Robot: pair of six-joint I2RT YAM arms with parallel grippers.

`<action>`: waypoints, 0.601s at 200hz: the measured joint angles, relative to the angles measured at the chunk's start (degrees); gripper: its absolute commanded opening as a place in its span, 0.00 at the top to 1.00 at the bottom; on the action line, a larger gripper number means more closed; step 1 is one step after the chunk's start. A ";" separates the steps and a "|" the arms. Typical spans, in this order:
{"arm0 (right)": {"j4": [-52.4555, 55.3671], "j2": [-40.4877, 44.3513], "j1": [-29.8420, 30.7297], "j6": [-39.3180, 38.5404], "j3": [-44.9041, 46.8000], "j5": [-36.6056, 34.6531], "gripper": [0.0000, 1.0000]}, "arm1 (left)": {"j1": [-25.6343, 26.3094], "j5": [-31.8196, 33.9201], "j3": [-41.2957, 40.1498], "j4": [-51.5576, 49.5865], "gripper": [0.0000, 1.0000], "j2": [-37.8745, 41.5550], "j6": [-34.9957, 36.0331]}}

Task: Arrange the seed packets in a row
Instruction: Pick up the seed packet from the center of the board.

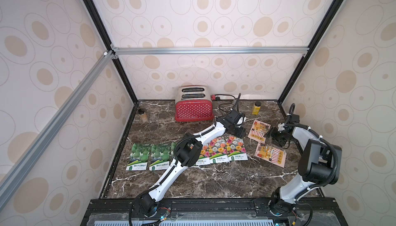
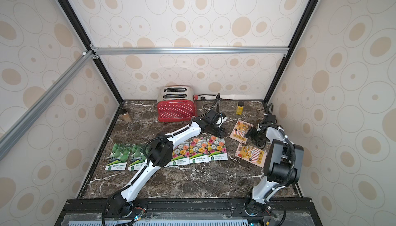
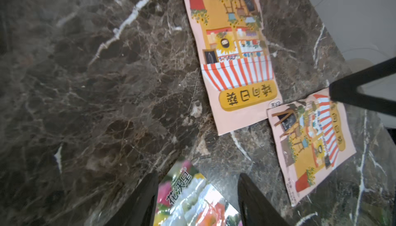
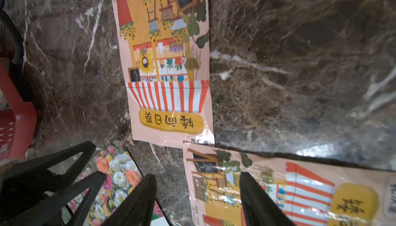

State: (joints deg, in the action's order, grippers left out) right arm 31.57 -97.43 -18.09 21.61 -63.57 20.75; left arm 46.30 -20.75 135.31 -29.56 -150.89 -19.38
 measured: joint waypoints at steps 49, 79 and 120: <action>-0.96 -1.46 -0.13 0.46 -0.55 0.20 0.35 | -0.72 -0.39 1.16 1.92 0.35 -1.27 0.00; -1.11 -3.89 -0.59 0.92 -2.32 0.22 0.35 | -0.76 -0.87 3.91 3.34 0.33 -2.14 0.00; -2.51 -5.62 -0.68 1.95 -2.80 0.44 0.35 | -0.76 -1.11 5.88 5.18 0.31 -3.67 0.15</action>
State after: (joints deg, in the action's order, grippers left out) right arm 29.06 -103.04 -18.76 23.55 -66.37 21.19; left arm 45.54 -21.87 141.18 -24.38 -154.56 -19.22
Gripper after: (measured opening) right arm 0.653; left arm 0.691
